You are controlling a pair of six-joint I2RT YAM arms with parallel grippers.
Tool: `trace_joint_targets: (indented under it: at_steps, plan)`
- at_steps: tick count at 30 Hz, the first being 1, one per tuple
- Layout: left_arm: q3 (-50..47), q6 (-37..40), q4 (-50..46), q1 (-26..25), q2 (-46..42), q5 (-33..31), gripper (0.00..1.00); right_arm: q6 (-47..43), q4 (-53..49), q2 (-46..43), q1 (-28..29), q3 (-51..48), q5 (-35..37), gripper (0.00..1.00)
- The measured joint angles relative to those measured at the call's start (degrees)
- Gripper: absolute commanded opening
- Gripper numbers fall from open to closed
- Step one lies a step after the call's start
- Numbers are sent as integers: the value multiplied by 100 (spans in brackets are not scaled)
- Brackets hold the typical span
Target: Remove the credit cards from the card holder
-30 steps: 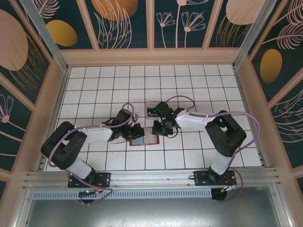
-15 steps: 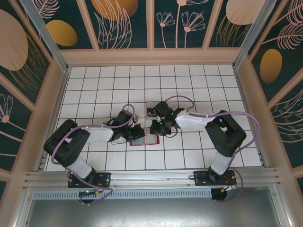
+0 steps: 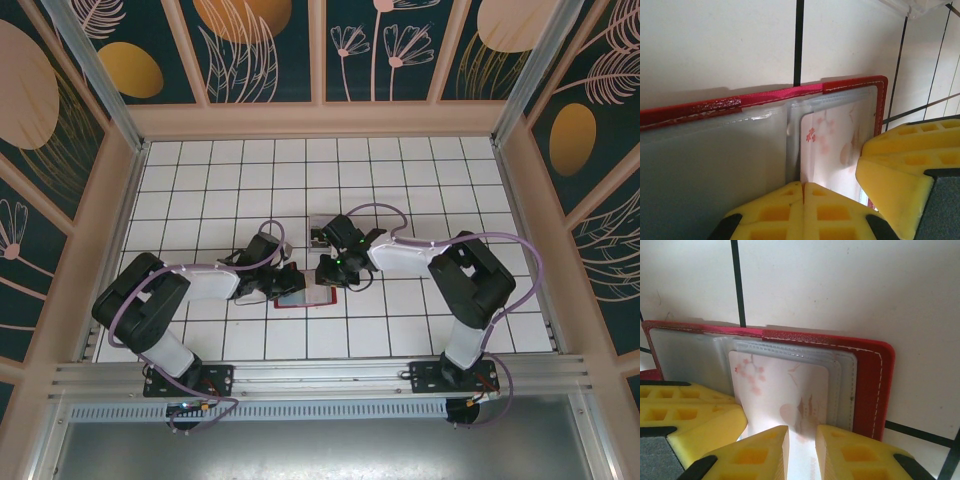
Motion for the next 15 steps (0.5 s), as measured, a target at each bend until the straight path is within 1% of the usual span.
trace_joint_targets:
  at_steps: [15]
  plan:
    - [52, 186, -678, -2, -321, -411, 3, -15, -17, 26, 7, 26, 85, 24]
